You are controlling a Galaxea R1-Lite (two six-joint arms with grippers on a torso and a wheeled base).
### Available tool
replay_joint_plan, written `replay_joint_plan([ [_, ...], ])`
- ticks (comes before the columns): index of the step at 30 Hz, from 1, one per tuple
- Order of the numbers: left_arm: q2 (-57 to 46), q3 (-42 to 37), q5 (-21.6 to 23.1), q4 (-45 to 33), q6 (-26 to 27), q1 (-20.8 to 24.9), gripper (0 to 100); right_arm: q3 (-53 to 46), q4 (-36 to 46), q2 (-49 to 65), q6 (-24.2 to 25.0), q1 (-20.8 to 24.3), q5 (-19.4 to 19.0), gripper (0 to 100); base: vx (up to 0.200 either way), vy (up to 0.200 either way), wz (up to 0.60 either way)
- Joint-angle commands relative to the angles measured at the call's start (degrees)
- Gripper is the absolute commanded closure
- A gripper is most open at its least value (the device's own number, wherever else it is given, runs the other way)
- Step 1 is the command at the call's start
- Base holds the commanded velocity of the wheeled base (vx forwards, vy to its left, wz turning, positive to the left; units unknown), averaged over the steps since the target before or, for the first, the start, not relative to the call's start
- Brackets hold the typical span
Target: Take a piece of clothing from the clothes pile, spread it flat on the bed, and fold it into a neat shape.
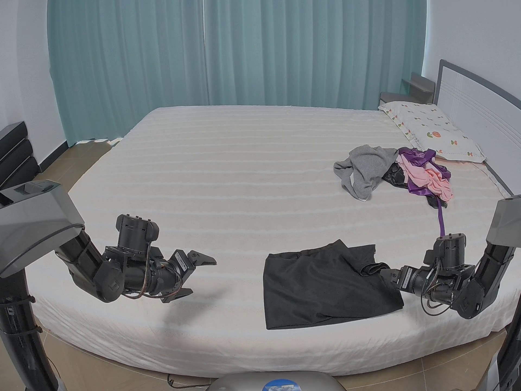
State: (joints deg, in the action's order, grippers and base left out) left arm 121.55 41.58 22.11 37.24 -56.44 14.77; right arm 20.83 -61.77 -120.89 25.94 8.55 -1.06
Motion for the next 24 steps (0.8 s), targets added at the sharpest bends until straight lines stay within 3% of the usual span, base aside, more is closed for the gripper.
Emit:
replay_joint_plan([
  [1,0.2,0.4,-1.0,-0.1,-0.2,0.0,0,1.1,-0.7,0.5,3.9,3.2,-0.5,0,0.000,0.000,0.00],
  [5,0.9,0.8,-3.0,0.0,-0.2,0.3,0,3.2,-0.1,-0.1,10.3,7.7,-0.9,0,0.000,0.000,0.00],
  [8,0.8,0.6,-3.0,-0.1,-0.2,0.3,0,4.4,0.4,-2.2,12.0,9.6,-2.4,0,0.200,0.000,0.00],
  [14,0.9,0.3,-3.0,0.0,-0.1,0.7,0,8.1,-0.4,-8.4,12.8,9.6,-2.3,0,0.200,0.000,0.00],
  [24,1.0,0.3,-3.0,0.0,0.0,0.8,0,12.1,-0.5,-11.0,13.7,8.3,-1.9,0,0.000,0.000,0.00],
])
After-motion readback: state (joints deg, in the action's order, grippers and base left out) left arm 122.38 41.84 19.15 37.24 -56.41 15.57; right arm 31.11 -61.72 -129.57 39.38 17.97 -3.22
